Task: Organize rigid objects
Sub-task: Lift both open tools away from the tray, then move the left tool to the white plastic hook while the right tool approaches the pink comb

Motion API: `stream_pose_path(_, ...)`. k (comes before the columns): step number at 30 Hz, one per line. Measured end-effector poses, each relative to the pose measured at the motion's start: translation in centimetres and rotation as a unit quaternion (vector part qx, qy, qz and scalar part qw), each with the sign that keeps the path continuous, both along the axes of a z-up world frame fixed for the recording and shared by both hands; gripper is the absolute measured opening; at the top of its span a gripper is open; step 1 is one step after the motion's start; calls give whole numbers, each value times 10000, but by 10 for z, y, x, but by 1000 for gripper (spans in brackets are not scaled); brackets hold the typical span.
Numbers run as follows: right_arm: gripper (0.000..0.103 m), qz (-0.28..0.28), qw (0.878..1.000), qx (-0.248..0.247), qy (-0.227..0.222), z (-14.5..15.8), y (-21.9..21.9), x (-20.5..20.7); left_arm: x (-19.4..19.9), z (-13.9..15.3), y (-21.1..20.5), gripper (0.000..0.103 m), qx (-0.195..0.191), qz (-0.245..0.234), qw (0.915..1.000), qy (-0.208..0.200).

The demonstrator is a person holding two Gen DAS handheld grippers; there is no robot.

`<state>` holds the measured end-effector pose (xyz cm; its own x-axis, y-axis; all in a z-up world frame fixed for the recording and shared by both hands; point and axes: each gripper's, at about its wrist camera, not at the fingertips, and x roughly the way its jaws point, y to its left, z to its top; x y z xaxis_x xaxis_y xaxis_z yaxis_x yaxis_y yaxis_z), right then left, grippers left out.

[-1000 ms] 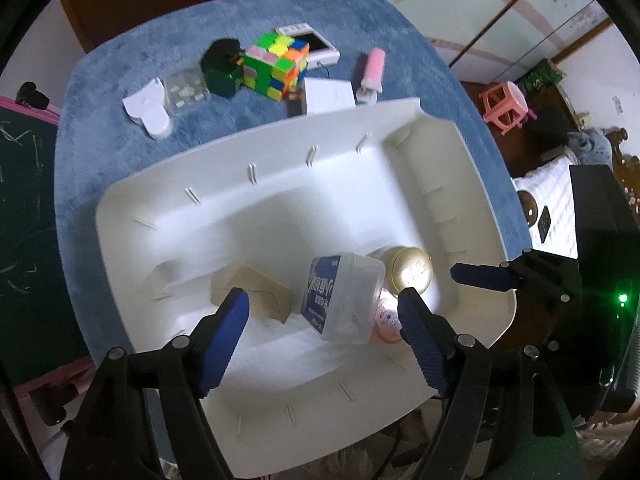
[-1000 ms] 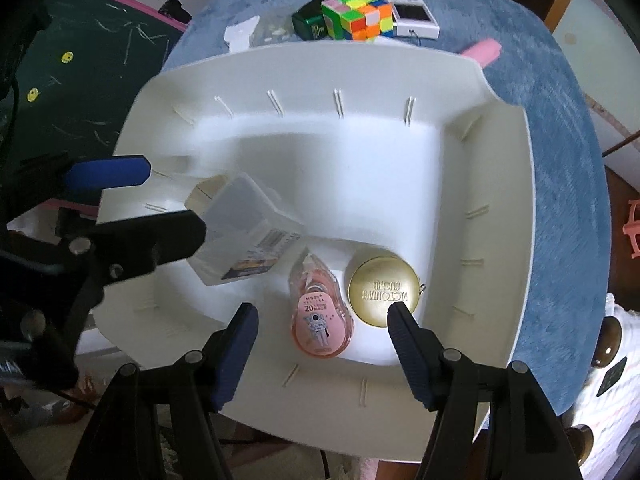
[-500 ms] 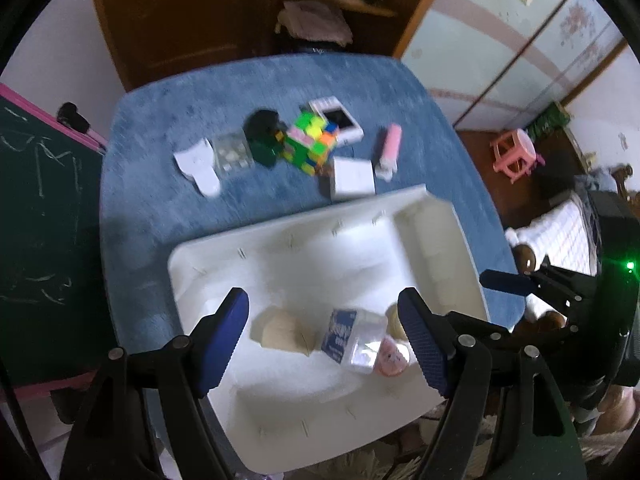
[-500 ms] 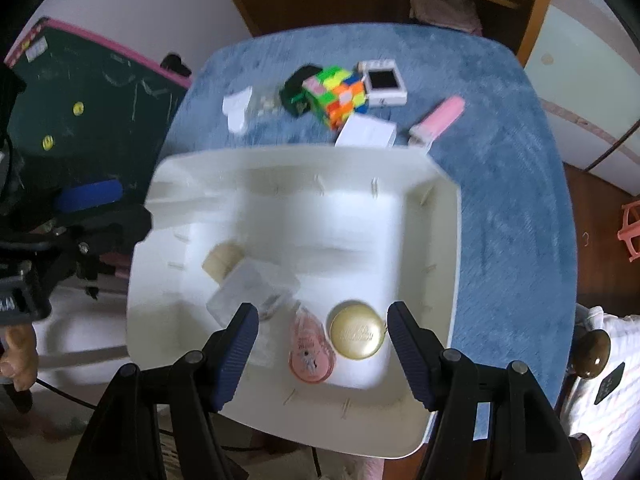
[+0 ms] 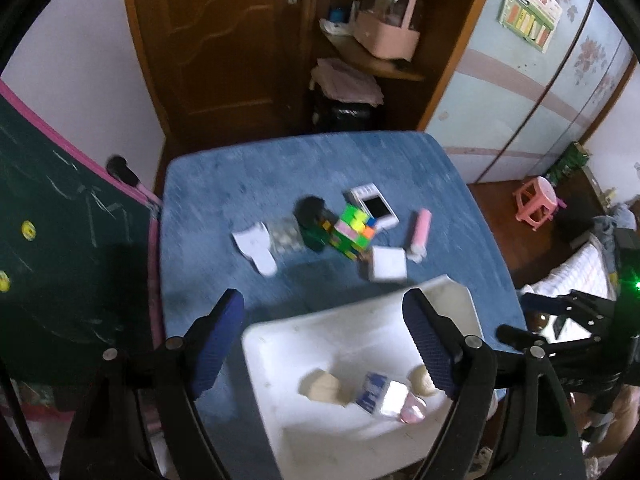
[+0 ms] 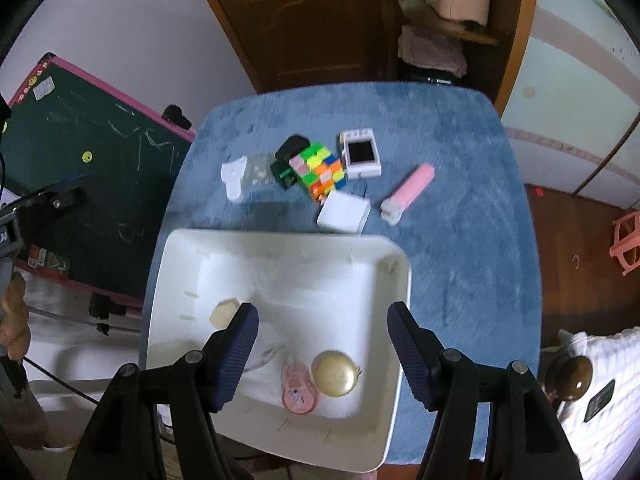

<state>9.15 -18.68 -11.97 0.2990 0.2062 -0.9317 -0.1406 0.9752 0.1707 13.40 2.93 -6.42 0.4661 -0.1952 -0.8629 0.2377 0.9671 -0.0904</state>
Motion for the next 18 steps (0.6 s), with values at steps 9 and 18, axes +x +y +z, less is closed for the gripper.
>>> stream_pose_path(9,68,-290,9978,-482,-346,33,-24,46,30,23,10,84,72,279,9993,-230)
stream_pose_path(18,68,-554,9941,-730,-575,55,-52,105,62,20,13,84,423,499,9975,-286)
